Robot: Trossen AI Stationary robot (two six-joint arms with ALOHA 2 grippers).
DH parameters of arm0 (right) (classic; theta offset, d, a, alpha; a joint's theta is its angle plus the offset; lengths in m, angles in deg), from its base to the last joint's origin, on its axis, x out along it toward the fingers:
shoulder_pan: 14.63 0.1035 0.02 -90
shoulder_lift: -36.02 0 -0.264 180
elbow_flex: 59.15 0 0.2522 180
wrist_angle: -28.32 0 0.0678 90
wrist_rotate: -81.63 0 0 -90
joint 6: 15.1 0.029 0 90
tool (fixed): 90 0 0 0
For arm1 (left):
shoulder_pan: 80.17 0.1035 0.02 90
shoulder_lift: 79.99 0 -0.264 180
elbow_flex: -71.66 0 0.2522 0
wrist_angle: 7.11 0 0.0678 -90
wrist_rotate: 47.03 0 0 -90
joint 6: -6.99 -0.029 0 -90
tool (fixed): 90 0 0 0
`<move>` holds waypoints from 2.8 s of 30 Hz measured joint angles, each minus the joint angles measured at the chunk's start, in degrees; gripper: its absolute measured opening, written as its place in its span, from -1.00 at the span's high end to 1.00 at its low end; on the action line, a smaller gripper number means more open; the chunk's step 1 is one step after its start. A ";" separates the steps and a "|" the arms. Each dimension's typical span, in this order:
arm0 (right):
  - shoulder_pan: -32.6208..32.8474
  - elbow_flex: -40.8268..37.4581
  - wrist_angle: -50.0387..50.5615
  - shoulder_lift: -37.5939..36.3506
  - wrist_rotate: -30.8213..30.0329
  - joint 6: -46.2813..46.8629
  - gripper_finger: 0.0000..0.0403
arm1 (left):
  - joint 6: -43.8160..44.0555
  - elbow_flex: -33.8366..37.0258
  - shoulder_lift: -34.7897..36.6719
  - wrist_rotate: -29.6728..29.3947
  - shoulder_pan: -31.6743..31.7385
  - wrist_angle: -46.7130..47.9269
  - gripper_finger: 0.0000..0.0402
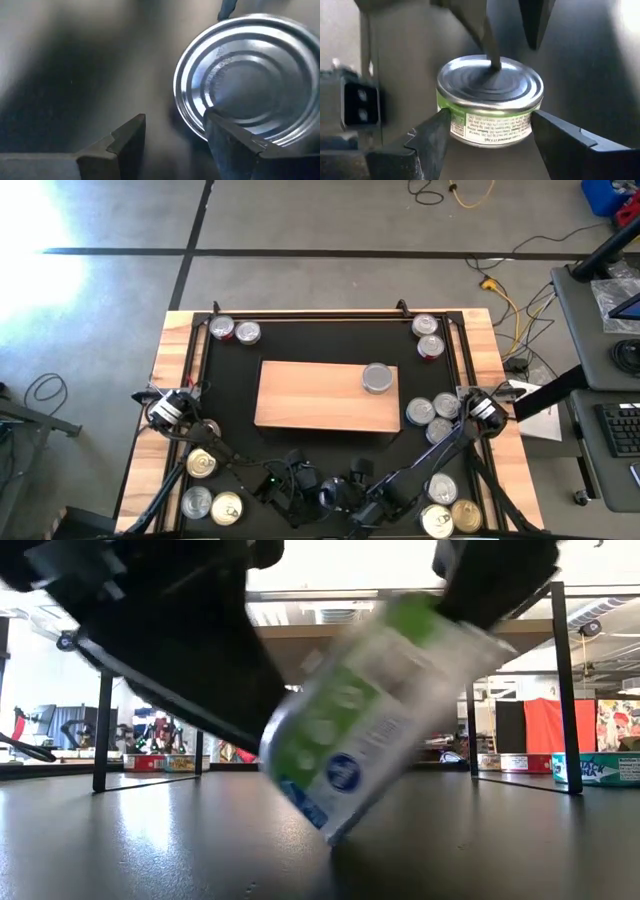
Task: Stack canned seafood by type on shelf
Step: Stack the green white tuna can on top of the green white tuna can on the shelf
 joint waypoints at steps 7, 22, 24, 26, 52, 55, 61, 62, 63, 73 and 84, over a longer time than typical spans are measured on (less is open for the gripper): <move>-2.05 -0.26 -6.49 0.16 -1.03 -3.80 -0.35 | -0.24 0.22 -0.45 2.05 -0.14 0.64 0.04; -2.25 8.49 5.59 -0.43 -1.87 -8.68 -0.15 | 3.14 0.44 -0.48 0.44 -1.80 1.36 0.04; -1.54 9.80 9.25 -0.66 -1.89 -7.45 -0.14 | 3.18 0.44 -0.48 0.45 -1.80 1.43 0.04; -0.60 10.33 12.16 -0.68 -1.85 -5.53 -0.13 | 3.24 0.44 -0.48 0.44 -1.90 1.45 0.04; -1.45 12.01 -14.26 12.06 2.05 -2.76 0.13 | 3.30 0.39 2.04 0.41 -4.35 11.94 0.04; -2.22 11.92 -14.09 12.06 1.38 -2.92 0.12 | 3.11 0.47 2.86 0.38 -4.60 15.10 0.04; -3.49 12.02 -14.05 11.91 1.39 -4.35 0.13 | 2.96 1.64 3.91 -0.11 -4.98 16.19 0.04; -3.74 12.10 -14.04 11.91 1.61 -4.68 0.14 | 3.02 2.13 4.16 -0.26 -5.11 16.01 0.04; -3.96 12.24 -13.98 11.91 1.58 -5.02 0.14 | 3.19 2.70 4.49 -0.27 -5.19 15.81 0.04; -5.50 13.51 -14.88 11.65 0.93 -7.35 0.21 | 11.60 13.61 12.92 -0.24 -7.01 16.18 0.04; -8.07 13.49 -16.71 11.63 1.36 -11.93 0.15 | 19.56 20.54 17.90 1.81 -11.31 15.46 0.04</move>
